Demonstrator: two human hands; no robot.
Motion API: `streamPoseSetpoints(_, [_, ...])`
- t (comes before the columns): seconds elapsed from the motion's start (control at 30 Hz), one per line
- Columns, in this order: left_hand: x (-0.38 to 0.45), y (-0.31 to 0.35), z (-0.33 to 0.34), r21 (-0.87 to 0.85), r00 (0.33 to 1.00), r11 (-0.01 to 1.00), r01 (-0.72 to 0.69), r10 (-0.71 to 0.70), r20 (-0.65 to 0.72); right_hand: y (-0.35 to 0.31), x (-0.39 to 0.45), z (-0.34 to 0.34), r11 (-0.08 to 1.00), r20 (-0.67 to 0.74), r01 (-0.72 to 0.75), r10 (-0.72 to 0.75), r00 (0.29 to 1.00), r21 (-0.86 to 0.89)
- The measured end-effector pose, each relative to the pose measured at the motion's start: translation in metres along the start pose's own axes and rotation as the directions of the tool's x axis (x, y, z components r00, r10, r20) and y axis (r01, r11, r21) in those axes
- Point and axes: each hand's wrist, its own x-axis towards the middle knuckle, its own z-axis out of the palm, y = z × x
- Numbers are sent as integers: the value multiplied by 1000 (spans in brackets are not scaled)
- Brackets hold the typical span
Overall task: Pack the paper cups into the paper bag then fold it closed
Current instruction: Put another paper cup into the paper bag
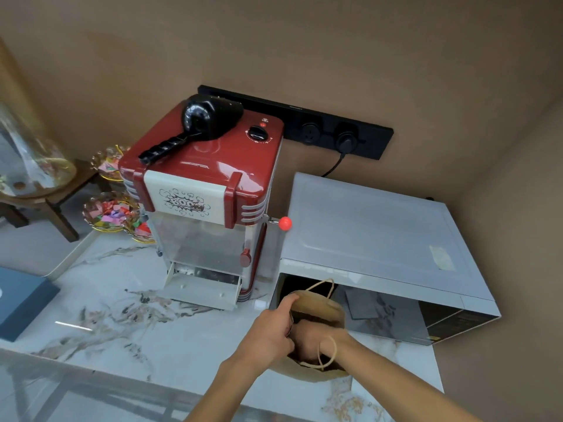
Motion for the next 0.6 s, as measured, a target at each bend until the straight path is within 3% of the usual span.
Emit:
streamPoseSetpoints(0.1, [1,2,0,16,1000,1000,9,-9,-4,-17,10,1,959,0,7,-7,1000,-282])
streamPoseSetpoints(0.13, [1,2,0,17,1000,1000,10,-10,-4,-34,20,4,887,33,-7,24,999,-462])
streamPoseSetpoints(0.17, [2,2,0,15,1000,1000,9,-9,-4,-36,13,-2,832,150,-23,127,981,-554])
streamPoseSetpoints(0.2, [2,2,0,13,1000,1000,8,-8,-3,-40,11,-7,841,215,-141,290,932,-523])
streamPoseSetpoints(0.23, [2,2,0,10,1000,1000,9,-9,-3,-37,20,-7,852,85,-260,332,939,-453])
streamPoseSetpoints(0.33, [1,2,1,3,1000,1000,10,-10,-8,-38,31,5,811,-46,-286,306,951,-510])
streamPoseSetpoints(0.43, [3,3,2,1,1000,1000,14,-14,-2,-36,41,11,734,60,-209,322,945,-646])
streamPoseSetpoints(0.5, [3,3,3,11,1000,1000,10,-10,3,-32,34,8,802,121,-281,398,909,-527])
streamPoseSetpoints(0.53, [2,3,3,13,1000,1000,9,-9,5,-38,33,9,829,36,-352,406,913,-435])
streamPoseSetpoints(0.57, [2,3,3,12,1000,1000,7,-7,5,-21,34,20,943,7,-273,279,960,-192])
streamPoseSetpoints(0.6, [1,3,2,11,1000,1000,5,-5,5,-8,33,21,985,-5,-173,173,985,19])
